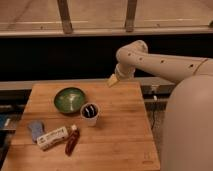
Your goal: Move the arm in a circular motion
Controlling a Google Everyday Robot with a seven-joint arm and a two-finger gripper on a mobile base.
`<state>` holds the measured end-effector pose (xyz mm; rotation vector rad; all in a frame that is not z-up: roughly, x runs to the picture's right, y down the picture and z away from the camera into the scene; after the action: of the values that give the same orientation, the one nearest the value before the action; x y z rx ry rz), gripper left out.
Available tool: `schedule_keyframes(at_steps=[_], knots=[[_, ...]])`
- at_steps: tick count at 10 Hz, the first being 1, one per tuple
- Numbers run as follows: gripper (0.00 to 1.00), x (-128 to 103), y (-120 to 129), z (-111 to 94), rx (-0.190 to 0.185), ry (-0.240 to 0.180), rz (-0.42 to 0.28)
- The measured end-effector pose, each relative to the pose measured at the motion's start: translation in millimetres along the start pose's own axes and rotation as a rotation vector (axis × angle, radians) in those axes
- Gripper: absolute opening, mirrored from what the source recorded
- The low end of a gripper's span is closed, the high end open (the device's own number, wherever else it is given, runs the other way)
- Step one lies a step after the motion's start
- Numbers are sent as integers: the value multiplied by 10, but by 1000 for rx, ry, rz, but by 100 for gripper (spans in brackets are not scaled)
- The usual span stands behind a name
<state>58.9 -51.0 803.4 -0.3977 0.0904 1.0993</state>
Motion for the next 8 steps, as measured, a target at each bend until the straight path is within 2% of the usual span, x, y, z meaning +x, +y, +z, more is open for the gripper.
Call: schedule_keyframes(at_steps=[2,3,4,5,6,8], knots=[[80,-174,447,-70,-26,-17,-83],[80,-158,767,-132,-37,-21,-131],[80,-106,924,-173,-37,-20,-153],[80,32,1204,-244,-40,-18,-190],[80,165,1382,-307,-42,-17,-213],[80,459,1446,-392,-39,-8,-217]])
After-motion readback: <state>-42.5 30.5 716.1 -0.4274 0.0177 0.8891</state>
